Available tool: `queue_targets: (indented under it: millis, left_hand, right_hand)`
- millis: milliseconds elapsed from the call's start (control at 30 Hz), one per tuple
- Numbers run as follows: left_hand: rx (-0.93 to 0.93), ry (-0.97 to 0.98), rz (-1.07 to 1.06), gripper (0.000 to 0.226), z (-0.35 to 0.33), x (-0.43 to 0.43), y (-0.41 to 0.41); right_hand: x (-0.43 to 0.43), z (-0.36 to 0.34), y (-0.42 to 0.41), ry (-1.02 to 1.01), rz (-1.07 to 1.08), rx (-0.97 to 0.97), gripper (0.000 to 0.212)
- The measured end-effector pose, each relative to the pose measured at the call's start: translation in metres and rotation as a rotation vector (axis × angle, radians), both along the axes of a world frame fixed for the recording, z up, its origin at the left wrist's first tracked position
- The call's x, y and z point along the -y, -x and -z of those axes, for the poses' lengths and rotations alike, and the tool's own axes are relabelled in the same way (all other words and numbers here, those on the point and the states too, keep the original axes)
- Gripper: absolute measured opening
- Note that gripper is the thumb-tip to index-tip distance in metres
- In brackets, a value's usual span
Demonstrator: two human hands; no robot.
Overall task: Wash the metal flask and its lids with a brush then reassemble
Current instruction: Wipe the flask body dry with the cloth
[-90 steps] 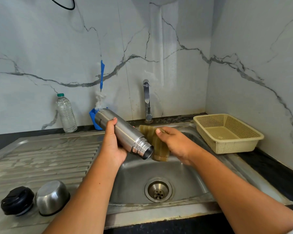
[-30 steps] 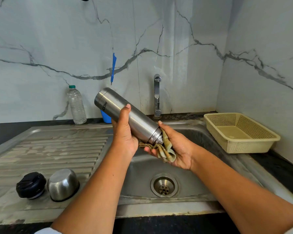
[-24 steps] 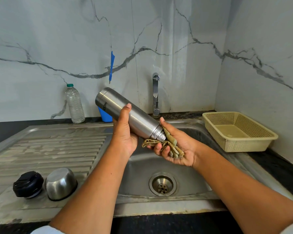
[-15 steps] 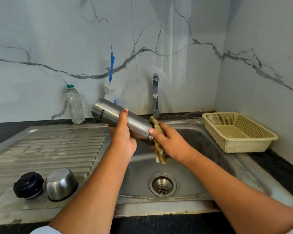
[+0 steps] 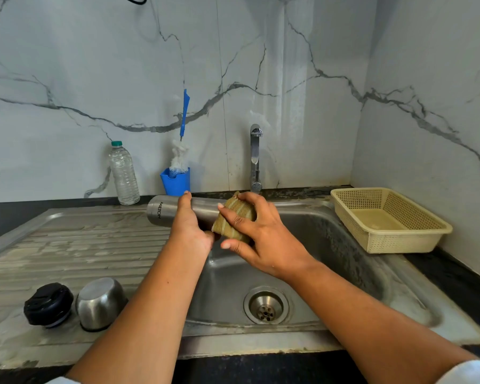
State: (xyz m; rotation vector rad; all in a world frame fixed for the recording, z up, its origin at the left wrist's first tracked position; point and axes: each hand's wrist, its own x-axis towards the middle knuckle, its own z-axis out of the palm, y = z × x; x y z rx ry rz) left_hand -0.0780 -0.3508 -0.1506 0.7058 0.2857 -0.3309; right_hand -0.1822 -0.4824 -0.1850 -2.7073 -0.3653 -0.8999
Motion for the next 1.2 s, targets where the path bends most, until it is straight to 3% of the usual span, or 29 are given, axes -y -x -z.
queue_targets:
  millis: [167,300,533,633,733,800,900,1033,1100,1200]
  left_hand:
    - [0.051,-0.005,0.036,0.057,0.0,-0.004,-0.001]
    - [0.052,0.033,0.01,0.052,0.0,-0.001,-0.002]
    - [0.13,0.064,-0.005,0.036,0.0,0.004,0.001]
    - [0.177,0.059,-0.041,0.051,0.002,0.005,0.001]
    - [0.243,0.051,-0.088,0.074,0.002,0.009,0.004]
    - [0.314,0.037,-0.098,0.069,0.001,0.013,0.008]
    - [0.394,0.001,-0.07,0.06,0.001,0.02,0.015]
    - [0.506,-0.058,0.025,0.086,0.002,0.023,0.018]
    - [0.509,-0.045,0.048,0.086,0.003,0.023,0.019]
    - [0.449,0.01,0.019,0.063,0.004,0.022,0.016]
  right_hand:
    - [-0.002,-0.003,0.004,-0.086,-0.066,-0.045,0.064]
    - [0.003,-0.001,0.0,-0.074,-0.087,0.077,0.043]
    - [0.005,-0.007,0.003,-0.087,0.05,0.023,0.072]
    - [-0.002,-0.006,0.0,-0.444,0.082,-0.145,0.064]
    - [-0.01,-0.009,0.0,-1.097,-0.05,-0.301,0.047]
    - [-0.013,-0.015,0.001,-1.479,-0.147,-0.4,0.047]
    - [-0.005,-0.021,0.004,-1.808,-0.19,-0.653,0.056]
    - [0.017,-0.014,0.002,-1.995,-0.34,-1.035,0.072]
    - [0.022,-0.011,0.004,-1.99,-0.393,-1.055,0.073]
    - [0.016,-0.017,0.007,-1.87,-0.348,-0.91,0.074]
